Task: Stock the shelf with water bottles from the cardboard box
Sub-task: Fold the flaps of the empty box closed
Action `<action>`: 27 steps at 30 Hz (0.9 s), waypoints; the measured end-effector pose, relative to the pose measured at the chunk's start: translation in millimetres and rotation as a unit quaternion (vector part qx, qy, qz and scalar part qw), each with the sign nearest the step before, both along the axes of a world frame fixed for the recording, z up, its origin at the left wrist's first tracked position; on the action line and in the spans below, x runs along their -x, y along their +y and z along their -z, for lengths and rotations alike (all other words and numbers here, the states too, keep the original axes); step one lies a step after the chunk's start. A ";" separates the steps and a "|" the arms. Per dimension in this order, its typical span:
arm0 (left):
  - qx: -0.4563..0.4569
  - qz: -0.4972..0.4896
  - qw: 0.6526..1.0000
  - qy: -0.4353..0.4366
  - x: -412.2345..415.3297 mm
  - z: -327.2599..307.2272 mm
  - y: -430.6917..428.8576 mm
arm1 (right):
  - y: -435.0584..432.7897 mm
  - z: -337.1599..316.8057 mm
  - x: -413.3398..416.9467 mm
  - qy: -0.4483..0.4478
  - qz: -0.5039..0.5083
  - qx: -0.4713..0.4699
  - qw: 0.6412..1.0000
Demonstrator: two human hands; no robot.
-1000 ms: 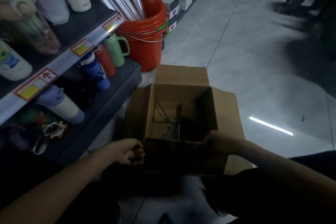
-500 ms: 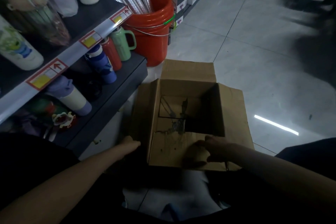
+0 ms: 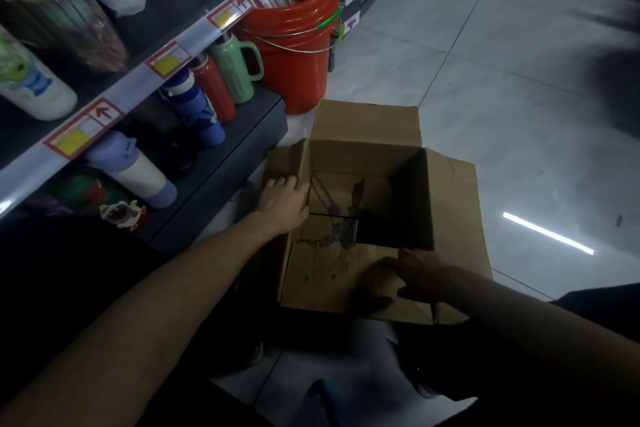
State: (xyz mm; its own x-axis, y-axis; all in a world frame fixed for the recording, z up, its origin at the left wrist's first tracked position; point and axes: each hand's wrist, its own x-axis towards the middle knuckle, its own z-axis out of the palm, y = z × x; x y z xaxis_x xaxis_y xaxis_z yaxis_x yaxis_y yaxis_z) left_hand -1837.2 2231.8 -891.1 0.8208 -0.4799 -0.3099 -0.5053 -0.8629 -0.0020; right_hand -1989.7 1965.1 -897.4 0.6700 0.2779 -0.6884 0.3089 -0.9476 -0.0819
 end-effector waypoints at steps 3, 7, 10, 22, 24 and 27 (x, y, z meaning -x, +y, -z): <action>-0.002 0.014 1.000 0.003 -25.0 7.7 -29.6 | 3.1 0.4 -8.4 -0.022 0.014 -0.009 1.000; 0.001 -0.001 1.000 0.020 -67.3 17.3 -62.4 | 6.3 -2.0 -12.2 -0.026 0.042 -0.034 0.998; -0.002 -0.031 0.999 0.017 -101.0 27.3 -82.3 | 4.6 -5.3 -14.7 -0.036 0.060 -0.053 0.996; 0.472 -0.466 0.727 0.180 -195.7 59.8 -98.6 | -18.7 -5.9 -22.5 -0.041 0.096 -0.083 0.991; 0.544 -0.473 0.662 0.204 -188.2 38.8 -94.0 | -20.0 -8.9 -23.9 -0.042 0.095 -0.087 0.991; 0.585 -0.436 0.642 0.236 -180.6 30.1 -72.6 | -15.1 -19.5 -26.5 -0.079 0.085 -0.102 0.988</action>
State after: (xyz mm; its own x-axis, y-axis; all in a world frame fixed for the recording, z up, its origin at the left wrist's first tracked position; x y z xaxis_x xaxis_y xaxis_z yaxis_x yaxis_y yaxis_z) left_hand -1656.5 2159.2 -921.2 0.8828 -0.0329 -0.4685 0.4642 -0.0903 0.8811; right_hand -1963.2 1950.0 -877.8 0.8133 0.2734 -0.5137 0.1698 -0.9559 -0.2398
